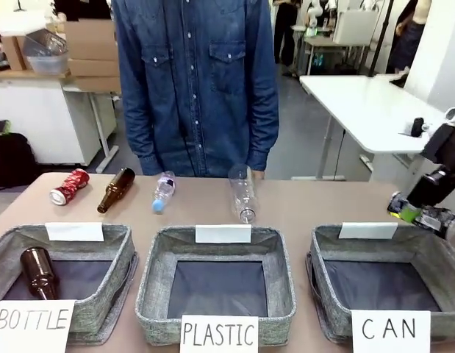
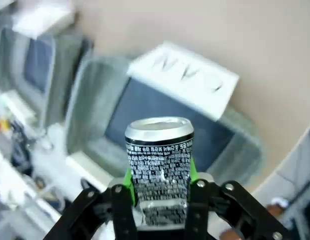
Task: Sort the can waste into the basket.
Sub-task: Pick up the can waste from the table and place it in the right Fabric basket.
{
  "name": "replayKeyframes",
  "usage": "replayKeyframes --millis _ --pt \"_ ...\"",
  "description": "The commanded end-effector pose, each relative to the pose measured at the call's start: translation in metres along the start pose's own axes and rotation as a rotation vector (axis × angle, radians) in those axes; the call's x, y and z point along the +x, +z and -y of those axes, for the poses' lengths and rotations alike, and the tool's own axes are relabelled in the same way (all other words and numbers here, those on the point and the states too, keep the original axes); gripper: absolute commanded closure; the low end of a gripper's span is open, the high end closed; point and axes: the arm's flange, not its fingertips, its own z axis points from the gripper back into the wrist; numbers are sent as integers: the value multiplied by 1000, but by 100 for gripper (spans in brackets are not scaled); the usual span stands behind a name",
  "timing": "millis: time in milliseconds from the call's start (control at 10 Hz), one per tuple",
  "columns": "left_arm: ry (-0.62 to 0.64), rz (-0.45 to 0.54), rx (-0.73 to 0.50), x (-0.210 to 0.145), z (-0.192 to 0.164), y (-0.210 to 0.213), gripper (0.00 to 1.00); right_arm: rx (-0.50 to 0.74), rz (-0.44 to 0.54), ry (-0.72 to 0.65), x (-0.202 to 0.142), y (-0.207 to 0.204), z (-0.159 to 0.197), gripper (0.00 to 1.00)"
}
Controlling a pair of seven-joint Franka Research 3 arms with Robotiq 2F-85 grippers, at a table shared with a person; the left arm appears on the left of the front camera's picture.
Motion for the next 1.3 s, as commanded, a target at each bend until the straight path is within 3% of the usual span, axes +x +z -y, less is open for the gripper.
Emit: replayKeyframes --millis 0,200,600,700,900,1200 --pt "-20 5 -19 1 1 -1 0 -38 -20 276 -36 -28 -21 100" --pt "-20 5 -19 1 1 -1 0 -74 -56 333 -46 -44 -37 100" --pt "-20 5 -19 1 1 -1 0 -43 -57 338 -41 -38 -29 100" --pt "-20 5 -19 1 1 -1 0 -63 -50 345 -41 -40 -29 30" --pt "-20 5 -19 1 1 -1 0 -72 -52 342 -37 -39 -27 0" --pt "-20 5 -19 1 1 -1 0 -71 -52 338 -34 -39 -24 0"
